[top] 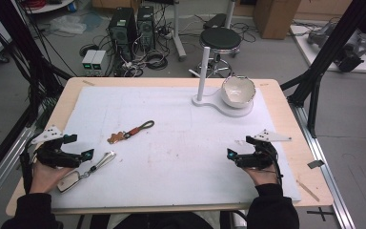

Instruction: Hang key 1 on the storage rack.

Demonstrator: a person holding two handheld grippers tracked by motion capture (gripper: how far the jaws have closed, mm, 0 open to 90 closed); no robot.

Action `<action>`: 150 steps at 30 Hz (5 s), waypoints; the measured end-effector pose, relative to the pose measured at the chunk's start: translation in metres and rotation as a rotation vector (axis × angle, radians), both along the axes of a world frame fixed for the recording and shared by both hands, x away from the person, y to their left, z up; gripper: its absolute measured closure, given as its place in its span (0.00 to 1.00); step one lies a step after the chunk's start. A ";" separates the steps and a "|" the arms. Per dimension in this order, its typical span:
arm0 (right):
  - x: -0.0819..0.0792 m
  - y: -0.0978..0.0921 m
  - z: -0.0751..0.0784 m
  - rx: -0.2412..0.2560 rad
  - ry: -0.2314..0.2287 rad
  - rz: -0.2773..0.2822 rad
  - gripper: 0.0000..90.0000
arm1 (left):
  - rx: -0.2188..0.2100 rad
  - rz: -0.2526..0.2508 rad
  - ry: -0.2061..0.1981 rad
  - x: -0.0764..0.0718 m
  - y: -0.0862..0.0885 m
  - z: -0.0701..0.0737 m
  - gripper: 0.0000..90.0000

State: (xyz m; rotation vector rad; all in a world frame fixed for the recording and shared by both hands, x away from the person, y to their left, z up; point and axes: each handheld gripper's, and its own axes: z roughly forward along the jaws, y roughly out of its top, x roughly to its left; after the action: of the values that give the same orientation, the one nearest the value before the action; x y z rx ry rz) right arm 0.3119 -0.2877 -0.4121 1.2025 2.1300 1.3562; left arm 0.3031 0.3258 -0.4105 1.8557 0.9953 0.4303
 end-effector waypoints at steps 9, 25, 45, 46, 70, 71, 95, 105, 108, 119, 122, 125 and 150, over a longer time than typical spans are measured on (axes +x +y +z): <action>-0.001 0.000 0.000 -0.001 0.004 0.001 0.01 | 0.013 -0.004 0.011 0.001 -0.003 -0.001 0.02; 0.002 0.001 -0.002 -0.014 0.023 0.005 0.01 | 0.054 -0.021 0.043 0.006 -0.012 -0.003 0.02; 0.001 0.002 -0.002 -0.015 0.021 0.000 0.01 | 0.122 -0.082 0.073 0.030 -0.031 0.011 0.02; 0.001 0.002 -0.002 -0.013 0.023 -0.003 0.01 | 0.122 -0.090 0.078 0.032 -0.033 0.012 0.02; 0.002 0.002 -0.003 -0.023 0.021 -0.005 0.01 | 0.197 -0.147 0.121 0.074 -0.053 0.032 0.02; 0.002 0.002 -0.003 -0.023 0.020 -0.004 0.01 | 0.197 -0.147 0.121 0.074 -0.053 0.032 0.02; 0.000 0.002 -0.004 -0.040 0.025 -0.003 0.01 | 0.293 -0.177 0.219 0.128 -0.081 0.037 0.02; 0.001 0.003 -0.004 -0.047 0.023 0.000 0.01 | 0.324 -0.227 0.305 0.146 -0.101 0.018 0.03; 0.001 0.003 -0.004 -0.048 0.022 0.003 0.01 | 0.336 -0.231 0.299 0.147 -0.105 0.017 0.03; 0.001 0.006 -0.005 -0.079 0.023 0.005 0.01 | 0.406 -0.233 0.338 0.161 -0.121 0.004 0.04; 0.001 0.007 -0.006 -0.084 0.025 0.011 0.01 | 0.429 -0.222 0.344 0.167 -0.125 -0.002 0.04; 0.001 0.007 -0.006 -0.088 0.023 0.013 0.01 | 0.457 -0.227 0.357 0.170 -0.126 -0.005 0.04; -0.001 0.008 -0.007 -0.084 0.025 0.026 0.01 | 0.449 -0.237 0.362 0.167 -0.128 -0.005 0.18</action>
State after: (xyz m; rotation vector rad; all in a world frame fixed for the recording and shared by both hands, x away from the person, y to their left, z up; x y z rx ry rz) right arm 0.3112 -0.2794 -0.4188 1.1682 2.2043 1.2549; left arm 0.4701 0.1974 -0.4157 2.4901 0.9476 0.1844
